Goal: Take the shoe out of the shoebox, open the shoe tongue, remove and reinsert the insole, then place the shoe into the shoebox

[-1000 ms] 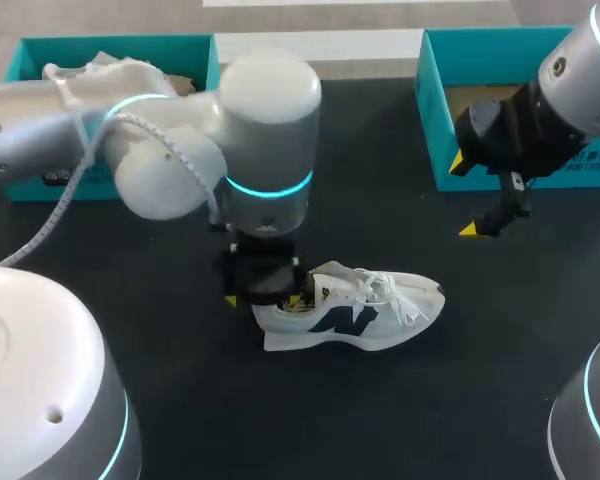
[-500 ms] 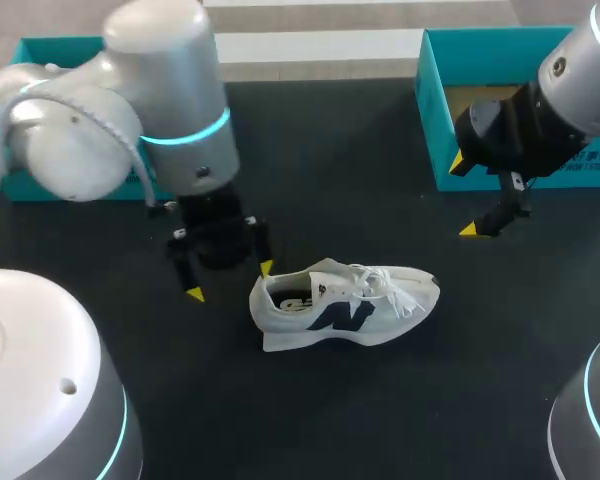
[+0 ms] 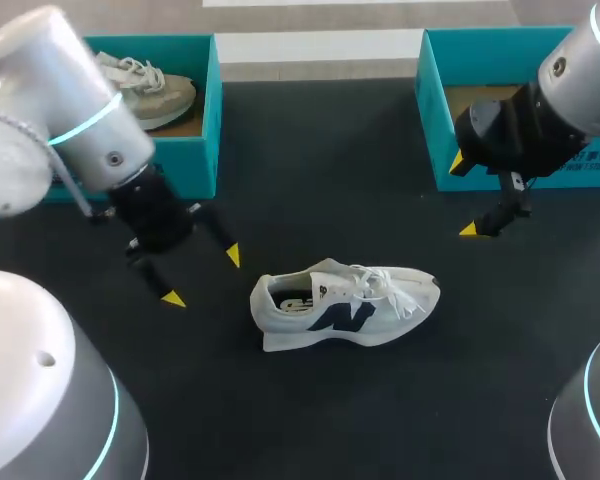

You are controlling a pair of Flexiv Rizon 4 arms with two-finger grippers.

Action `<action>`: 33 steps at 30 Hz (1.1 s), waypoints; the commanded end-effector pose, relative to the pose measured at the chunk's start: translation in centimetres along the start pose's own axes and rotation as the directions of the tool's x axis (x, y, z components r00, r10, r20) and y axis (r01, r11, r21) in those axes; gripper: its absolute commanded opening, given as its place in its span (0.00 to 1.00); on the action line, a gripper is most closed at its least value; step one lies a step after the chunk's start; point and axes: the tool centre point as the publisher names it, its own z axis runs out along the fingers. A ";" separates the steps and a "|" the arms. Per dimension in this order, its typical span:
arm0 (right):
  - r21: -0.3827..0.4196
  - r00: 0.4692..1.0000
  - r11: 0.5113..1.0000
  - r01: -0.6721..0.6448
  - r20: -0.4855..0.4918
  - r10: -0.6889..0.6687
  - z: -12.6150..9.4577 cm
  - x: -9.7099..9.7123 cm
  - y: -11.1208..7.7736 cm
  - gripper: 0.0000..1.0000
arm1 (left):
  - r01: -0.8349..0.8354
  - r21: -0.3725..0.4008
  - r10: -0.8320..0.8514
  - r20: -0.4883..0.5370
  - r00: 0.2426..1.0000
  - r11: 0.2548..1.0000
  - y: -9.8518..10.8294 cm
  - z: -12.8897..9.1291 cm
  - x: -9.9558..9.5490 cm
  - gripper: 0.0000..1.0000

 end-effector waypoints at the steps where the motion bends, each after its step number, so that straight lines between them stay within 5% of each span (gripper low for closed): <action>1: 0.002 1.000 1.000 0.000 -0.002 0.000 0.2 -0.1 0.1 1.00 | 0.146 0.113 -0.168 0.227 0.959 0.983 0.3 0.0 0.9 1.00; 12: 0.002 1.000 1.000 0.000 -0.002 0.000 0.2 -0.1 0.1 1.00 | 0.443 0.277 -0.517 0.325 0.792 0.853 0.1 -1.4 1.4 1.00; 27: 0.002 1.000 1.000 0.000 -0.002 0.000 0.2 -0.1 0.1 1.00 | 0.453 0.278 -0.526 0.316 0.790 0.847 0.2 -1.3 1.4 1.00; 33: 0.002 1.000 1.000 0.000 -0.002 0.000 0.2 -0.1 0.1 1.00 | 0.491 0.367 -0.605 0.337 0.721 0.790 0.9 1.7 2.1 1.00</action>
